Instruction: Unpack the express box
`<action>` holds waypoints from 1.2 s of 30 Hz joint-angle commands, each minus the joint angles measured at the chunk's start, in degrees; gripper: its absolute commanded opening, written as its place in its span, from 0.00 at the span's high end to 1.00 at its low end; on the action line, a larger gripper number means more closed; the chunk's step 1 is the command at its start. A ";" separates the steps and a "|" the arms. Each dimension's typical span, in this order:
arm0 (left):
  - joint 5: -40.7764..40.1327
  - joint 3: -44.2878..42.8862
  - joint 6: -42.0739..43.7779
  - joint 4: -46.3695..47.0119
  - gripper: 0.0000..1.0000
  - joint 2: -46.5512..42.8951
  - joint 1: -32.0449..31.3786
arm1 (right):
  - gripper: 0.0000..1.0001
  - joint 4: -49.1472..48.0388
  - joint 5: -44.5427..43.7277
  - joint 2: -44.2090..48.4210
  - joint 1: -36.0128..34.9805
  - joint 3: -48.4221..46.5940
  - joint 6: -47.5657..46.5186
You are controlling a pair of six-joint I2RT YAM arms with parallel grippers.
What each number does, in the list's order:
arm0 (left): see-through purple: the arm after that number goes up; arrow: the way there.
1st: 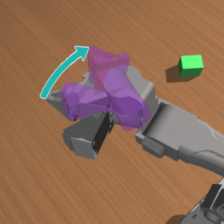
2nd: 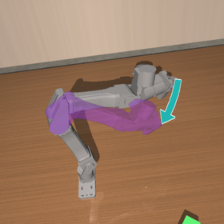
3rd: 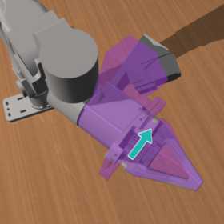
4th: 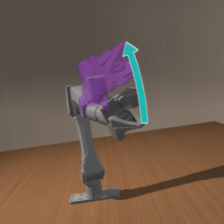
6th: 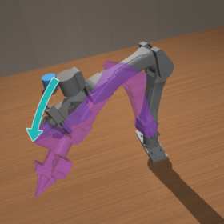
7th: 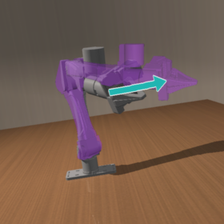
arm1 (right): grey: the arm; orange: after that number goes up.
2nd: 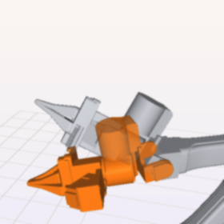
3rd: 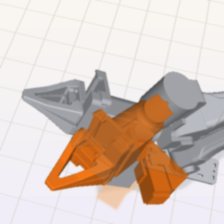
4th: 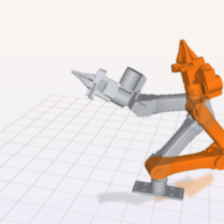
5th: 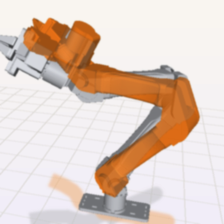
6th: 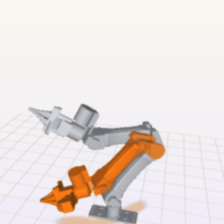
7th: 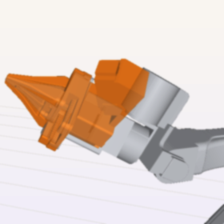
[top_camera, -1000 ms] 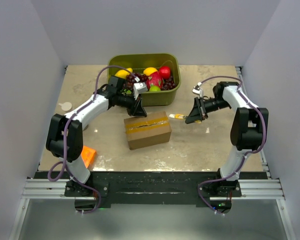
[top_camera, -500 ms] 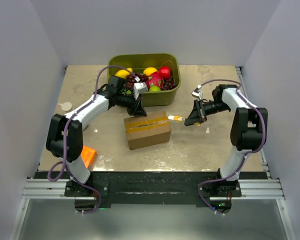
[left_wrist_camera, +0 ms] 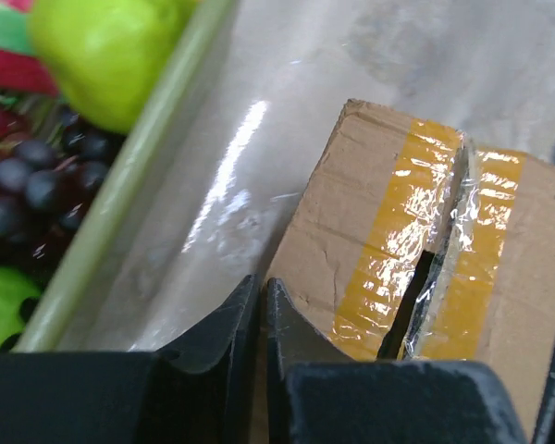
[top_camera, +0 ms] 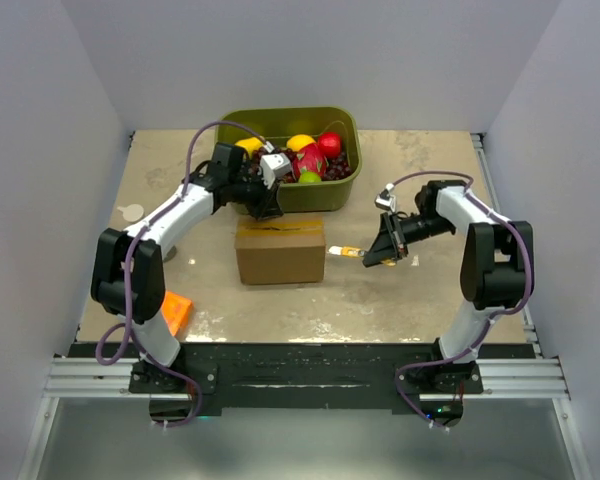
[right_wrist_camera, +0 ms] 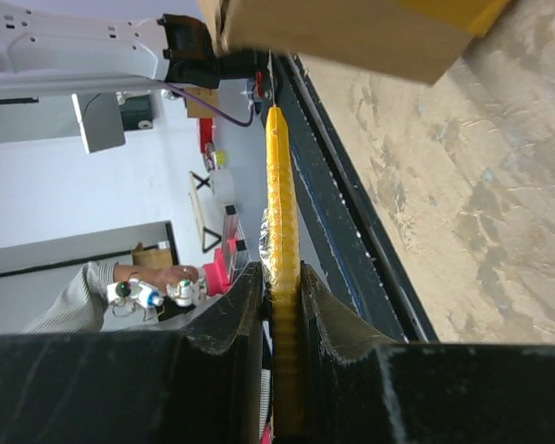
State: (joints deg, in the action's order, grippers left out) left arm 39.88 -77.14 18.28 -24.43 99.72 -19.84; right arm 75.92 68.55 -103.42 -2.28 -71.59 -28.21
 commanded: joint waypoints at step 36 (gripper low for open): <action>11.36 -0.11 16.34 -17.85 0.14 -12.53 0.94 | 0.70 -97.29 -76.99 16.76 4.48 35.13 -34.11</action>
State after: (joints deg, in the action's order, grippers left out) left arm 50.37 -75.26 28.29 -36.56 91.26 -18.52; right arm -7.57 -2.37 -85.10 3.27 -35.88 -56.40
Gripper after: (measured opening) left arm 0.760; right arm 0.214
